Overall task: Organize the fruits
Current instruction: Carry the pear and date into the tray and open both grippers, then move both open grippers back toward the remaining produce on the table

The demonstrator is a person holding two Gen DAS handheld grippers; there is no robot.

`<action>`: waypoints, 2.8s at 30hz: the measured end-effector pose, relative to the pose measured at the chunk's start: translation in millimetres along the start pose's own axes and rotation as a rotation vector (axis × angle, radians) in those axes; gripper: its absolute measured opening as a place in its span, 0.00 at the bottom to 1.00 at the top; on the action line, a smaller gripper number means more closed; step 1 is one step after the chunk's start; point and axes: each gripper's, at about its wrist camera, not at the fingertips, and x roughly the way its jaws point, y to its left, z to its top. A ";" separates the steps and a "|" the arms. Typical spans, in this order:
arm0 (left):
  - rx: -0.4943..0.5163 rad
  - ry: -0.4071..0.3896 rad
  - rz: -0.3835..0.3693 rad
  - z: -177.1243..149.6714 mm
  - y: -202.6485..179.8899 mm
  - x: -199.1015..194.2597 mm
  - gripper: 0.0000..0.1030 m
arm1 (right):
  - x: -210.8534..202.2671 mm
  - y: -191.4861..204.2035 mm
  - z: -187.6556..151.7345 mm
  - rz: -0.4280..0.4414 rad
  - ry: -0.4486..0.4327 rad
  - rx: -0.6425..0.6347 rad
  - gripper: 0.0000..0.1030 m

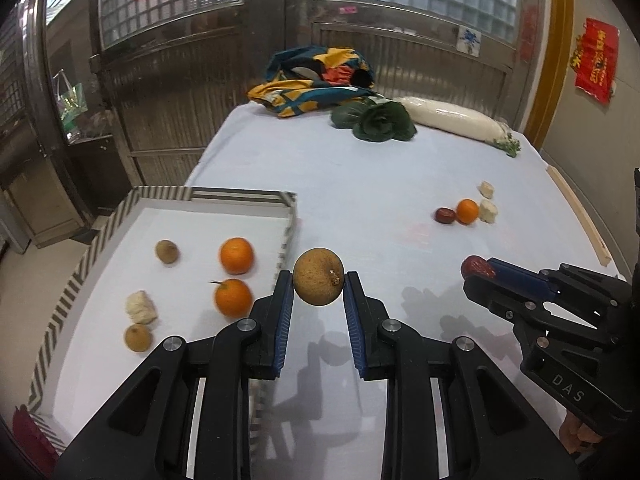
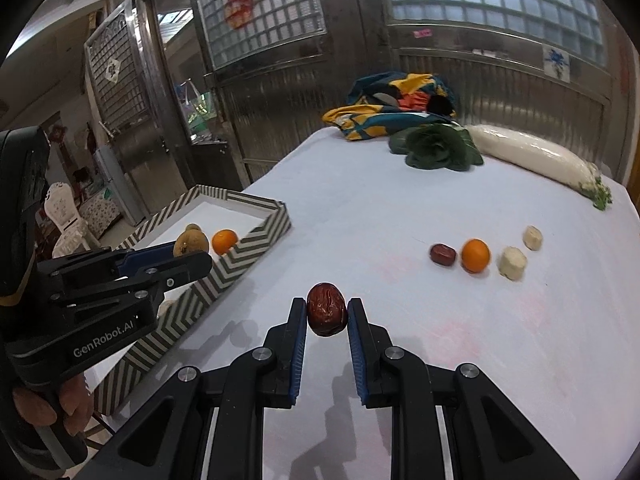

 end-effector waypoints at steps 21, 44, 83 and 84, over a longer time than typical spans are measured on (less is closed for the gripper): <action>-0.103 -0.002 0.087 1.4 78.5 -10.9 0.24 | 24.3 63.3 22.7 0.084 0.017 -0.112 0.19; -0.274 0.135 0.134 -20.8 172.1 14.0 0.24 | 104.8 156.2 32.0 0.262 0.154 -0.266 0.19; -0.286 0.216 0.143 -25.9 174.2 39.9 0.58 | 151.8 158.0 30.5 0.244 0.247 -0.243 0.20; -0.282 0.212 0.146 -25.8 171.9 38.5 0.58 | 149.8 157.0 30.4 0.245 0.243 -0.236 0.20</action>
